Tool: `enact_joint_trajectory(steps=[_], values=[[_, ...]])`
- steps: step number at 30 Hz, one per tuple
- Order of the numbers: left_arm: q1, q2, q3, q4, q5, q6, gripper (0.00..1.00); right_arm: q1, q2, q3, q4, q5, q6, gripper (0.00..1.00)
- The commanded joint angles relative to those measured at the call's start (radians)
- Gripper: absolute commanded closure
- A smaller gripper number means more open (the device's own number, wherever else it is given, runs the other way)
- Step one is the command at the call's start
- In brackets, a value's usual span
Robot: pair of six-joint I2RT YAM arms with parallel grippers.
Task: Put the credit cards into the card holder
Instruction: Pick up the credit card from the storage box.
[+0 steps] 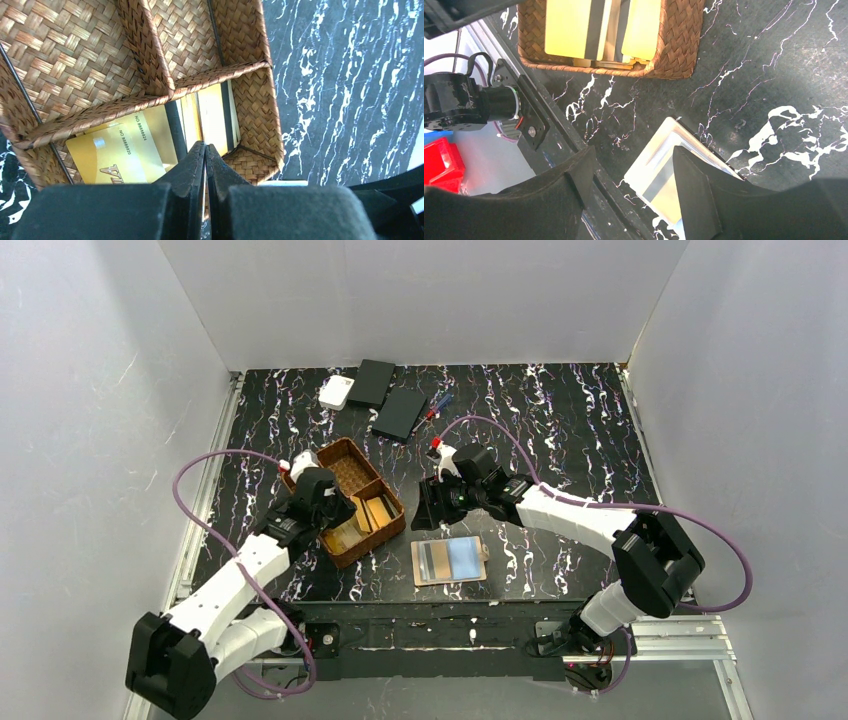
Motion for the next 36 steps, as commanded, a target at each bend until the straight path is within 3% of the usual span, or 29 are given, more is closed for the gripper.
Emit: enact_joint_trajectory(steps=[1, 5, 8, 16, 22, 29, 36], values=[[0.035, -0.072, 0.051, -0.066, 0.029, 0.068, 1.0, 0.007, -0.002, 0.024, 0.016, -0.006, 0.005, 0.33], [0.096, -0.116, 0.078, -0.082, 0.139, 0.123, 1.0, 0.013, 0.023, 0.07, 0.06, -0.016, 0.021, 0.32], [0.158, -0.123, 0.113, -0.113, 0.3, 0.166, 1.0, 0.024, 0.049, 0.105, 0.137, -0.043, 0.044, 0.3], [0.322, -0.158, 0.136, -0.092, 0.69, 0.204, 1.0, 0.032, 0.163, 0.127, 0.52, -0.154, 0.361, 0.22], [0.424, -0.175, 0.087, 0.022, 0.892, 0.142, 1.0, 0.035, 0.227, 0.12, 0.661, -0.154, 0.479, 0.22], [0.454, -0.152, 0.064, 0.052, 0.983, 0.142, 1.0, 0.037, 0.296, 0.087, 0.877, -0.189, 0.629, 0.38], [0.501, -0.118, 0.073, 0.004, 1.01, 0.188, 1.0, 0.037, 0.319, 0.041, 1.071, -0.202, 0.744, 0.65]])
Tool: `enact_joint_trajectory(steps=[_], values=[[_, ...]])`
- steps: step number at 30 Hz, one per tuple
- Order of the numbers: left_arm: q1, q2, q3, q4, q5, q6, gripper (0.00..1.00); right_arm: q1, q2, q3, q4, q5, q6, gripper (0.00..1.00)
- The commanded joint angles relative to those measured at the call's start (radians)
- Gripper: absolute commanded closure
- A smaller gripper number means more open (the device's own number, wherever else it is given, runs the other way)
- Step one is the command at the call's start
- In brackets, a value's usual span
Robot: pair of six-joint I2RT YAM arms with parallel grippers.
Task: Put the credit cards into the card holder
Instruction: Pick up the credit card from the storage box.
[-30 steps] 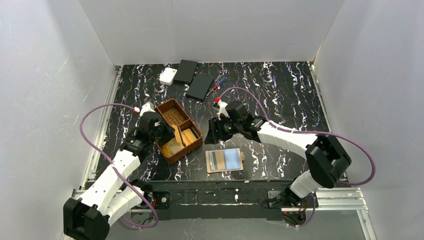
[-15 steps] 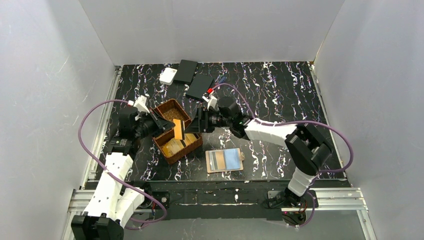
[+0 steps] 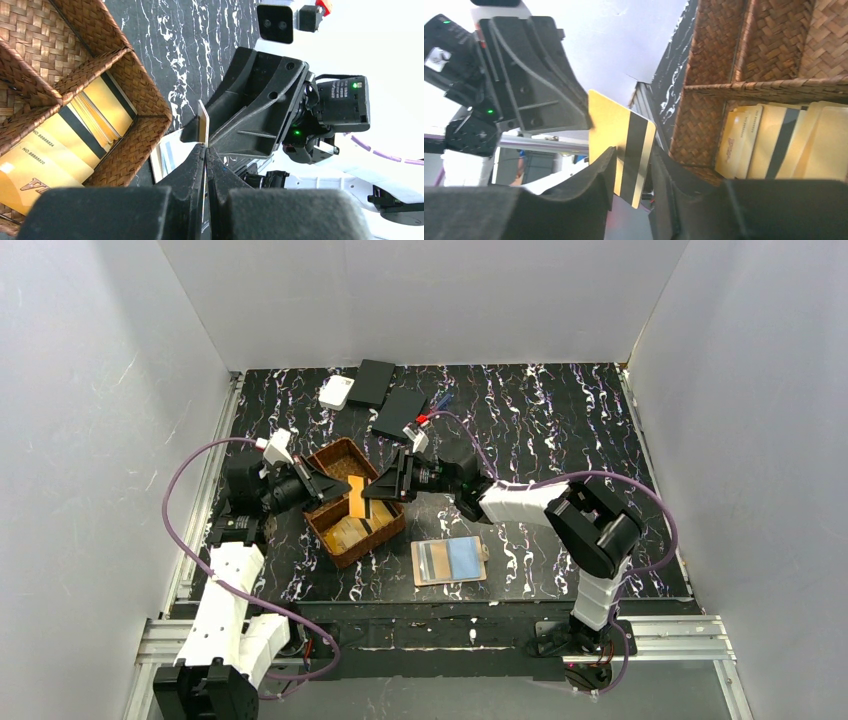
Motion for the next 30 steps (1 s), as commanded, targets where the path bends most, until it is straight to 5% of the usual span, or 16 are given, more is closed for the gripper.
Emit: enact_joint_trajectory(steps=[1, 3, 8, 19, 22, 27, 30], values=[[0.02, 0.019, 0.003, -0.046, 0.062, 0.055, 1.0, 0.006, 0.006, -0.024, 0.223, -0.018, 0.104, 0.74], [0.02, 0.033, 0.016, -0.098, 0.049, 0.082, 0.9, 0.006, 0.017, -0.034, 0.284, -0.018, 0.131, 0.96], [0.022, 0.046, 0.008, -0.11, 0.054, 0.067, 0.53, 0.008, 0.056, -0.045, 0.362, 0.0, 0.203, 0.99], [0.025, 0.013, 0.003, -0.209, 0.004, 0.08, 0.46, 0.007, 0.048, -0.08, 0.351, 0.021, 0.178, 0.99], [0.042, -0.035, -0.018, -0.187, 0.03, 0.025, 0.25, -0.011, 0.059, -0.097, 0.427, -0.002, 0.234, 0.99], [0.072, -0.033, -0.005, -0.137, 0.16, -0.045, 0.29, -0.06, 0.063, -0.128, 0.559, -0.066, 0.338, 0.99], [0.088, -0.021, -0.031, -0.03, 0.257, -0.13, 0.52, -0.079, 0.079, -0.134, 0.672, -0.1, 0.425, 0.99]])
